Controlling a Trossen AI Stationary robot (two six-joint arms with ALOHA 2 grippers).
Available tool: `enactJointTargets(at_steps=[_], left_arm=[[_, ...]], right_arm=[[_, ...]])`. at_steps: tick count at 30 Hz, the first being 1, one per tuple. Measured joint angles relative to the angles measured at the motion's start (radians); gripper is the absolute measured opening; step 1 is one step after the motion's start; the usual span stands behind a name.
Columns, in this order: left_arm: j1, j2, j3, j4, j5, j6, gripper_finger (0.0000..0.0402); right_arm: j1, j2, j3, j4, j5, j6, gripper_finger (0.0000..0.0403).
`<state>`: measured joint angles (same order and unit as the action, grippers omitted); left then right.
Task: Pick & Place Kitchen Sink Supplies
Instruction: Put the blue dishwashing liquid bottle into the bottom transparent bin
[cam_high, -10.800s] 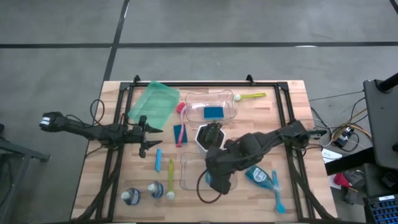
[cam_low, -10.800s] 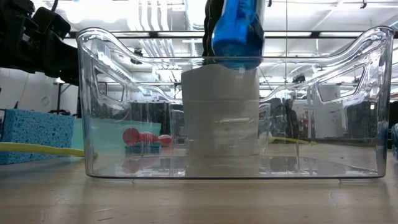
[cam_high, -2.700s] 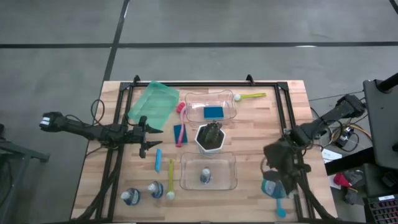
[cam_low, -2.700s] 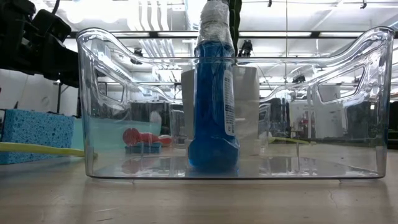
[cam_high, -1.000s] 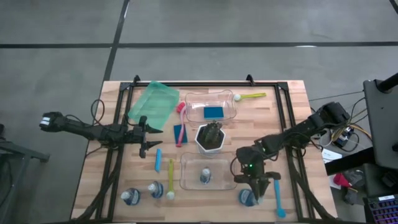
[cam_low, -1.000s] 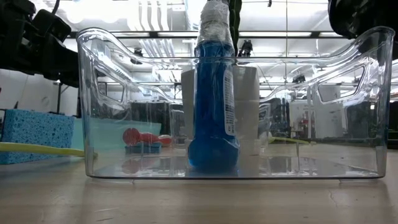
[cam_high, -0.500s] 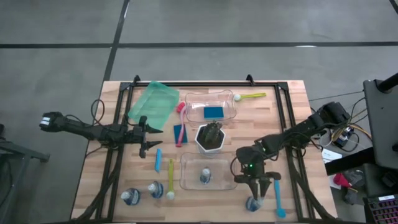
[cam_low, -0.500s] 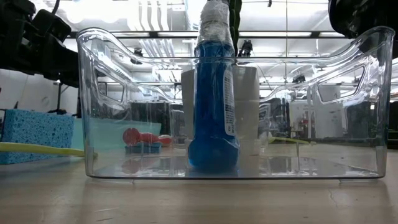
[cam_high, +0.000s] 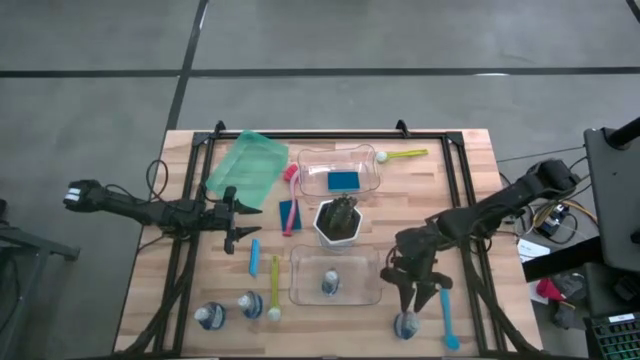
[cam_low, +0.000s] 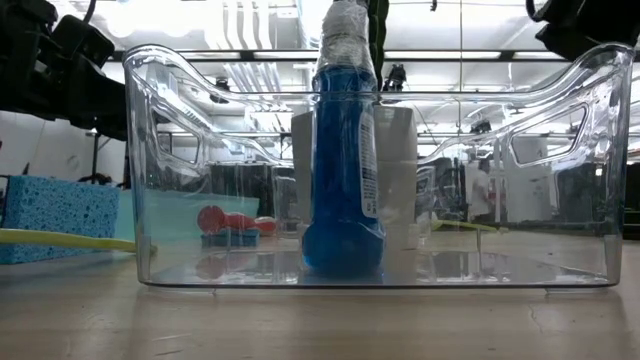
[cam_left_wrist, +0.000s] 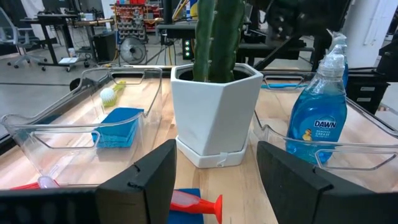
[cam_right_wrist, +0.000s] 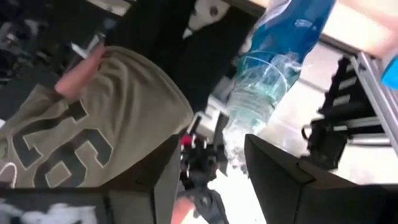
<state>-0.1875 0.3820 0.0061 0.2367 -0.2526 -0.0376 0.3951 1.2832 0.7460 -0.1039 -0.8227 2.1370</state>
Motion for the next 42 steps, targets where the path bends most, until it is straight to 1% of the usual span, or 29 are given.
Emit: enactJointTargets(at_steps=[3, 7, 10, 13, 15, 22, 26, 29, 32, 37, 40, 42], left_arm=[[0.0, 0.0, 0.0, 0.0, 0.0, 0.0, 0.0218], [0.0, 0.0, 0.0, -0.002, 0.0, 0.0, 0.0218], [0.0, 0.0, 0.0, -0.002, 0.0, 0.0, 0.0218], [0.0, 0.0, 0.0, -0.003, 0.0, 0.0, 0.0218], [0.0, 0.0, 0.0, -0.004, 0.0, 0.0, 0.0218], [0.0, 0.0, 0.0, -0.008, 0.0, 0.0, 0.0218], [0.0, 0.0, 0.0, -0.008, 0.0, 0.0, 0.0218], [0.0, 0.0, 0.0, -0.008, 0.0, 0.0, 0.0218], [0.0, 0.0, 0.0, -0.008, 0.0, 0.0, 0.0218], [0.0, 0.0, 0.0, -0.008, 0.0, 0.0, 0.0218], [0.0, 0.0, 0.0, -0.009, 0.0, 0.0, 0.0218], [0.0, 0.0, 0.0, -0.01, 0.0, 0.0, 0.0218]], right_arm=[[0.027, -0.049, 0.0, -0.032, 0.094, -0.064, 0.0182], [0.084, -0.091, 0.005, -0.075, 0.26, -0.162, 0.0183], [0.131, -0.099, 0.037, -0.142, 0.352, -0.26, 0.0182], [0.175, -0.095, 0.091, -0.218, 0.444, -0.394, 0.0184], [0.196, -0.09, 0.14, -0.291, 0.498, -0.489, 0.0185], [0.221, -0.089, 0.336, -0.681, 0.707, -0.721, 0.019], [0.221, -0.074, 0.438, -0.801, 0.77, -0.808, 0.0207], [0.221, -0.029, 0.523, -0.872, 0.775, -0.875, 0.0223], [0.226, 0.045, 0.624, -0.963, 0.769, -0.97, 0.0242], [0.228, 0.197, 0.829, -1.176, 0.769, -1.116, 0.0271], [0.247, 0.263, 0.923, -1.23, 0.782, -1.179, 0.0284], [0.276, 0.294, 0.954, -1.244, 0.794, -1.2, 0.0289]])
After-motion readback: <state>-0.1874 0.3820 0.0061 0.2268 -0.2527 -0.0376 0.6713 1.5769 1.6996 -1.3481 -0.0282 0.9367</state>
